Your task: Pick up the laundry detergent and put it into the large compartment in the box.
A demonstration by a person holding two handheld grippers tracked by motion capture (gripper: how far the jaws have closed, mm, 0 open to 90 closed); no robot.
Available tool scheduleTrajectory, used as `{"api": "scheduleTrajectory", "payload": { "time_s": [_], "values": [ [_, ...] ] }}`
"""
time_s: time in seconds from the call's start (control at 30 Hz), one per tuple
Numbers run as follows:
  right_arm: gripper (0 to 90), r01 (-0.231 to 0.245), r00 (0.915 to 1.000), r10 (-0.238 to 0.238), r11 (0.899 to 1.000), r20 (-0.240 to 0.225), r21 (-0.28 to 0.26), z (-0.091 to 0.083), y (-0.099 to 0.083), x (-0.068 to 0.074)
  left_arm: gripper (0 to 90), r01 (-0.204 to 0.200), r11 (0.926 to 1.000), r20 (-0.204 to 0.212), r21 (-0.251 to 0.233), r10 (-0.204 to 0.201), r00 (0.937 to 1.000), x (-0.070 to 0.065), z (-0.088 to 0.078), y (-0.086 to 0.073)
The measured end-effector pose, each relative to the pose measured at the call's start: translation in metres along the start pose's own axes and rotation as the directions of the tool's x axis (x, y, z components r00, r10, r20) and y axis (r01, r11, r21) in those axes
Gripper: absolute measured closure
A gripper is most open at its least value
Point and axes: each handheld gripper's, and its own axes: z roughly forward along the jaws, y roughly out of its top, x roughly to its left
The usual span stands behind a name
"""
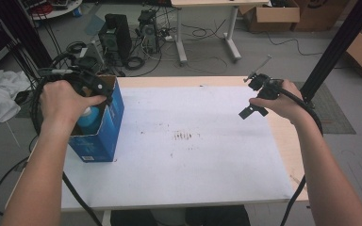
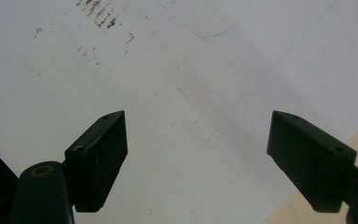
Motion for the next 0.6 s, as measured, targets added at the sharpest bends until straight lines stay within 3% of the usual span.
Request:
{"api": "scheduleTrajectory", "payload": {
  "time_s": [0.07, 0.13, 0.17, 0.2, 0.23, 0.27, 0.3, 0.33, 0.43, 0.47, 0.5, 0.53, 0.57, 0.6],
  "values": [
    [19.9, 0.002, 1.0, -0.002, 1.0, -0.001, -0.004, -0.001, 0.001, 0.001, 15.4, -0.024, 0.9997, 0.006, 0.001, 0.024, 0.9997, -0.005, -0.001, 0.001],
    [19.9, 0.002, 1.0, -0.002, 1.0, -0.001, -0.003, -0.001, 0.002, 0.001, 15.4, -0.074, 0.9971, 0.049, -0.02, 0.075, 0.996, -0.02, 0.0, 0.003],
    [19.8, 0.003, 1.0, -0.003, 1.0, 0.0, -0.001, -0.001, 0.002, 0.002, 15.3, -0.074, 0.9971, 0.049, -0.02, 0.075, 0.996, -0.02, 0.0, 0.003],
    [19.8, 0.005, 1.0, -0.005, 1.0, 0.002, -0.001, -0.002, 0.003, 0.002, 15.2, -0.114, 0.9931, 0.045, -0.028, 0.115, 0.9924, -0.032, 0.001, 0.003],
    [19.8, 0.006, 1.0, -0.006, 1.0, 0.002, -0.003, -0.002, 0.003, 0.003, 15.2, -0.114, 0.9931, 0.045, -0.028, 0.115, 0.9924, -0.032, 0.001, 0.003],
    [19.9, 0.005, 1.0, -0.005, 1.0, -0.001, -0.004, -0.002, 0.003, 0.004, 15.2, -0.154, 0.9875, 0.055, -0.034, 0.156, 0.9862, -0.045, 0.003, 0.003],
    [19.9, 0.005, 1.0, -0.005, 1.0, -0.001, -0.004, -0.002, 0.003, 0.004, 15.1, -0.154, 0.9875, 0.055, -0.034, 0.156, 0.9862, -0.045, 0.003, 0.003],
    [20.0, 0.011, 0.9999, -0.011, 1.0, 0.001, 0.002, -0.002, 0.003, 0.004, 14.8, -0.195, 0.9802, 0.063, -0.038, 0.197, 0.9785, -0.056, 0.005, 0.004],
    [19.7, 0.012, 0.9999, -0.012, 1.0, 0.001, 0.003, -0.002, 0.003, 0.004, 14.0, -0.228, 0.9729, 0.083, -0.041, 0.23, 0.9695, -0.067, 0.008, 0.004],
    [18.8, 0.008, 1.0, -0.008, 1.0, 0.0, 0.004, -0.003, 0.002, 0.004, 13.7, -0.267, 0.9625, 0.092, -0.048, 0.27, 0.9584, -0.078, 0.012, 0.005],
    [18.6, 0.01, 1.0, -0.01, 1.0, -0.002, 0.005, -0.003, 0.002, 0.003, 13.7, -0.281, 0.9586, 0.097, -0.044, 0.284, 0.9538, -0.083, 0.015, 0.005],
    [18.6, 0.01, 1.0, -0.01, 1.0, -0.002, 0.005, -0.003, 0.002, 0.003, 13.7, -0.281, 0.9586, 0.097, -0.044, 0.284, 0.9538, -0.083, 0.015, 0.005],
    [18.9, 0.01, 0.9999, -0.01, 1.0, -0.004, 0.01, -0.003, 0.001, 0.004, 13.6, -0.322, 0.9456, 0.101, -0.043, 0.325, 0.9403, -0.095, 0.021, 0.006],
    [18.9, 0.01, 0.9999, -0.01, 1.0, -0.004, 0.01, -0.003, 0.001, 0.004, 13.5, -0.322, 0.9456, 0.101, -0.043, 0.325, 0.9403, -0.095, 0.021, 0.006]
  ]
}}
